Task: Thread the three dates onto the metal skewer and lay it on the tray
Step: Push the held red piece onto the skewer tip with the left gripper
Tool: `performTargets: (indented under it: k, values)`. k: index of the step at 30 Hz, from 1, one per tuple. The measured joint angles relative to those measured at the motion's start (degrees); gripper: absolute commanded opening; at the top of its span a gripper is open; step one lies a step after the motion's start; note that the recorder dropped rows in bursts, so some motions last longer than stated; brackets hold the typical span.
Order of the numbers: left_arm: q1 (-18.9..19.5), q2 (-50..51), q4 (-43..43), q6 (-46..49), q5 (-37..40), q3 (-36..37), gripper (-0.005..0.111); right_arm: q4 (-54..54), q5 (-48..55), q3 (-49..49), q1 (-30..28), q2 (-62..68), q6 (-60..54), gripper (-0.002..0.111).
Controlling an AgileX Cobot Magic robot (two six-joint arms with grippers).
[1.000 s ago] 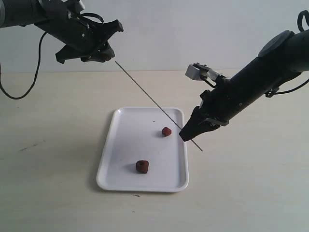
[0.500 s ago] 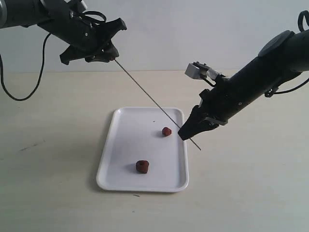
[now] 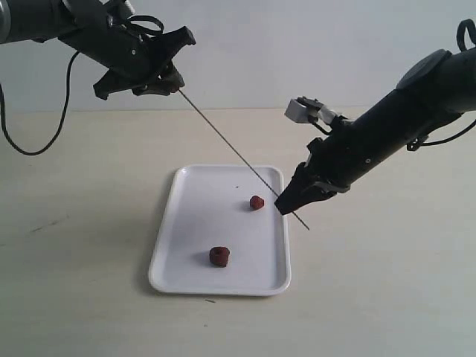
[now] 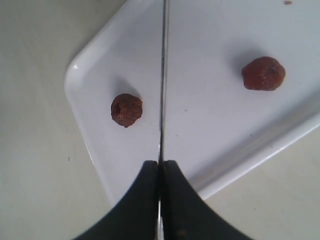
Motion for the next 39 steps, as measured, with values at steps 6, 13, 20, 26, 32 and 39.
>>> performTargets:
  k: [6, 13, 20, 26, 32, 39]
  values:
    - [0.0, 0.0, 0.0, 0.23, 0.0, 0.0, 0.03, 0.0, -0.36, 0.0, 0.0, 0.0, 0.0, 0.0]
    - [-0.34, 0.0, -0.12, 0.35, 0.0, 0.0, 0.03, 0.0, -0.36, 0.0, 0.0, 0.0, -0.46, 0.0]
    - [-0.36, 0.0, -0.2, 0.44, 0.0, 0.0, 0.03, 0.0, -0.24, 0.0, 0.0, 0.0, -0.91, 0.0]
    - [-0.36, 0.0, -0.2, 0.44, 0.0, 0.0, 0.03, 0.23, 0.48, 0.0, 0.0, 0.0, -1.27, 0.0]
    - [-0.36, 0.0, -0.2, 0.44, 0.0, 0.0, 0.03, 0.34, 1.01, 0.0, 0.0, 0.0, -1.88, 0.0]
    - [-0.36, 0.0, -0.2, 0.44, 0.0, 0.0, 0.03, 0.34, 1.11, 0.0, 0.0, 0.0, -2.1, 0.0]
